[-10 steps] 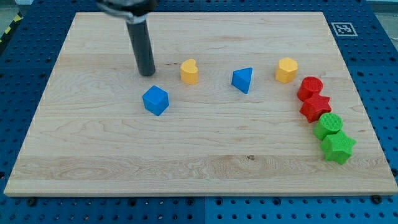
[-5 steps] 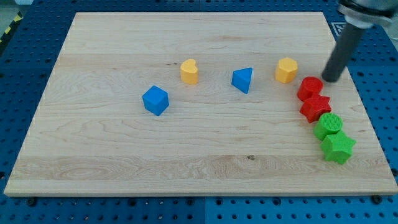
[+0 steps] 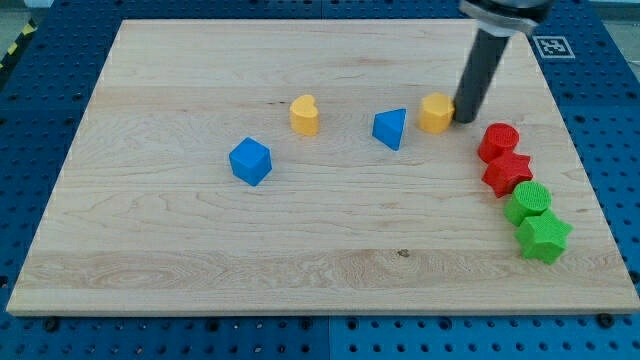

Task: Move the yellow hexagon towards the blue cube

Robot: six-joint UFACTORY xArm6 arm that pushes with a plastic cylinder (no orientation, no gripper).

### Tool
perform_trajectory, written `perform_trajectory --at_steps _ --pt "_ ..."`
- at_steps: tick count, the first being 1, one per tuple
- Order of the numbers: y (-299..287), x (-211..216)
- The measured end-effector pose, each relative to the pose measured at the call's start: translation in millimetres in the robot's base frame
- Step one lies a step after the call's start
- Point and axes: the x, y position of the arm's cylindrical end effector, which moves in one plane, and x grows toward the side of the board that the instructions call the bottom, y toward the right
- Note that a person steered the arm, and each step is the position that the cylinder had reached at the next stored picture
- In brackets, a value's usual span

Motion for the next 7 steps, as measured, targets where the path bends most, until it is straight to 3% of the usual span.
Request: perform_trajectory --at_steps 4,6,7 --pt "-61.5 14.8" --pt "-84.8 -45.6" --pt "-117.8 -56.0"
